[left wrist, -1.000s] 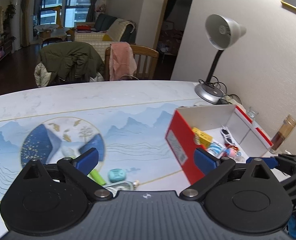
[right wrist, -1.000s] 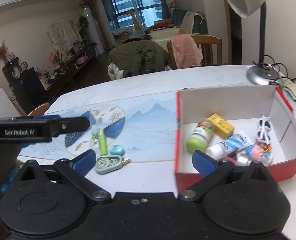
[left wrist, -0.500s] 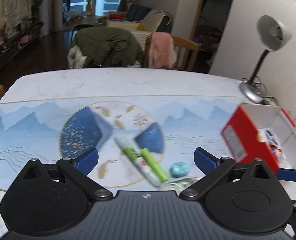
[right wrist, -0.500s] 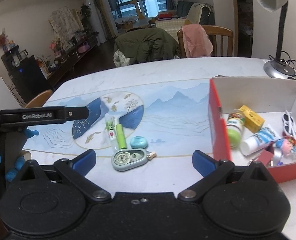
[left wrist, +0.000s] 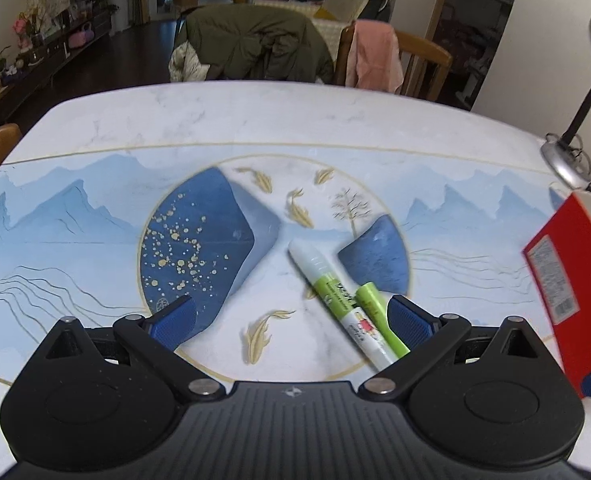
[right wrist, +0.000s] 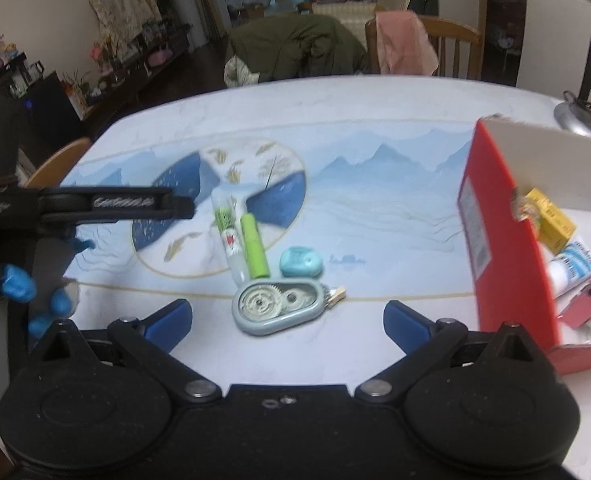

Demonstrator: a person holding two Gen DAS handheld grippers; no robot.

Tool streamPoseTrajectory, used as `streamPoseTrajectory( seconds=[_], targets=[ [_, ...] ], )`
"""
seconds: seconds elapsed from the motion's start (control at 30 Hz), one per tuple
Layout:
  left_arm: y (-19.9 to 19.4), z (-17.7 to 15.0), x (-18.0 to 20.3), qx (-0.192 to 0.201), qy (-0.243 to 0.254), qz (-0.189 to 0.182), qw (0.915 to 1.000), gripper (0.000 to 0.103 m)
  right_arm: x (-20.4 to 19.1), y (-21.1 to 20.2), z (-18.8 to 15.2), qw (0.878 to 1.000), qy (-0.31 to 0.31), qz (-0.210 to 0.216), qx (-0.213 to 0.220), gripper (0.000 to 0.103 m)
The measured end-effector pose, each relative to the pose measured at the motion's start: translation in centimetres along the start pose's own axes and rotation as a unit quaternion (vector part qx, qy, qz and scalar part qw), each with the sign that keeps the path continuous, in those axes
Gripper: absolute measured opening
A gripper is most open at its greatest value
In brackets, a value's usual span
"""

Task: Organize rigid objects
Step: 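Withdraw both tools from the box back toward the items on the table, then grasp the white glue stick with the left tool while the right tool grasps the tape dispenser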

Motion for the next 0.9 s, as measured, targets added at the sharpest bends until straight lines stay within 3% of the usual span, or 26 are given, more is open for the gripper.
streamPoseTrajectory(
  seconds=[0.5, 0.9],
  targets=[
    [4.8, 1.9, -0.1, -0.010, 0.008, 0.053, 0.9985, 0.102, -0.2, 6.0, 1.1, 0.998, 0.012, -0.051, -0.036, 0.101],
    [6.8, 1.6, 0.3, -0.024, 0.017, 0.066, 0.9974, 0.102, -0.1, 9.1, 2.6, 0.995, 0.001, -0.086, -0.042, 0.101]
  ],
)
Point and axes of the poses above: each gripper's, at about its wrist camera, not at the fingertips, and y roughly the way its jaws point, x to its right, z to its top, the point moved 10 cm from there along y, roughly the way its jaws point, and after that the axes turned 7 degrees about -x, right-handed, at the moved point
